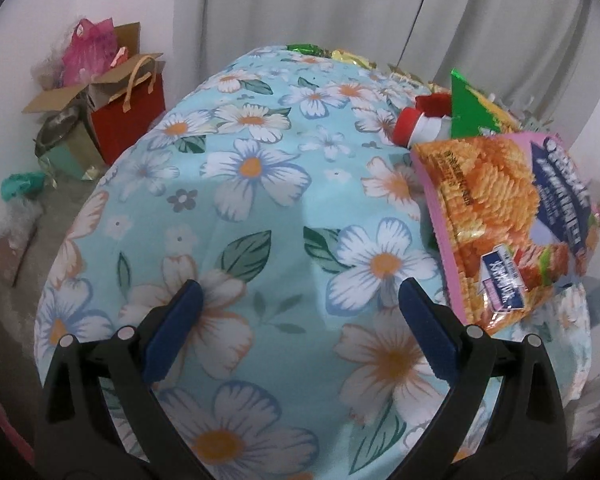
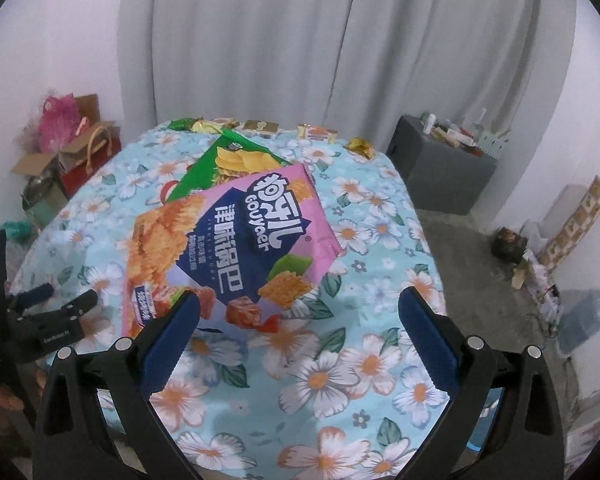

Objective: Collect trash
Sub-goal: 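Move both open tools back over the bed toward the large snack bags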

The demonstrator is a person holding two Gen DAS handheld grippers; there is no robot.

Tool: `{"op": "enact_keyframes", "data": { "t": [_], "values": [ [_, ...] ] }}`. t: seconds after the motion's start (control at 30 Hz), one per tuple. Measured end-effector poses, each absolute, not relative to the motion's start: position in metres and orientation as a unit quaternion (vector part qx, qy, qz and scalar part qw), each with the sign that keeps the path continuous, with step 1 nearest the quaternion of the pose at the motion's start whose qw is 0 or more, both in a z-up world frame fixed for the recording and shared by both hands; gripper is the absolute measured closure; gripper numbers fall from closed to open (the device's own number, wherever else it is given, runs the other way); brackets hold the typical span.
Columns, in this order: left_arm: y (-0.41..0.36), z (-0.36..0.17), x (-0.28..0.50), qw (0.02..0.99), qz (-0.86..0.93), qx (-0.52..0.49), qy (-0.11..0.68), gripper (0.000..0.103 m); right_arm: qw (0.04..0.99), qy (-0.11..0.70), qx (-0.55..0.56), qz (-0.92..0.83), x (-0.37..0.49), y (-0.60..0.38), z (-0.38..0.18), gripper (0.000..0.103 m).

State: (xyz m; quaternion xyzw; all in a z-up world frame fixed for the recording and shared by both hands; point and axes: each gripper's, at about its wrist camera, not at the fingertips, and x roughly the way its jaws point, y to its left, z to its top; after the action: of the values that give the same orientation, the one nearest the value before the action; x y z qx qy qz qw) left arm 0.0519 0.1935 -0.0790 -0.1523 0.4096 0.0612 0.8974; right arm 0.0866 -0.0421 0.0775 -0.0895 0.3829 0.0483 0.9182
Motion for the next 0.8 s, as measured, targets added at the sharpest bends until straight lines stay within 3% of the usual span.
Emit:
{"op": "enact_keyframes", "data": {
  "t": [0.8],
  "values": [
    [0.213, -0.079, 0.038, 0.905, -0.012, -0.191, 0.381, 0.009, 0.917, 0.393, -0.015, 0.074, 0.104, -0.059, 0.073, 0.007]
  ]
}}
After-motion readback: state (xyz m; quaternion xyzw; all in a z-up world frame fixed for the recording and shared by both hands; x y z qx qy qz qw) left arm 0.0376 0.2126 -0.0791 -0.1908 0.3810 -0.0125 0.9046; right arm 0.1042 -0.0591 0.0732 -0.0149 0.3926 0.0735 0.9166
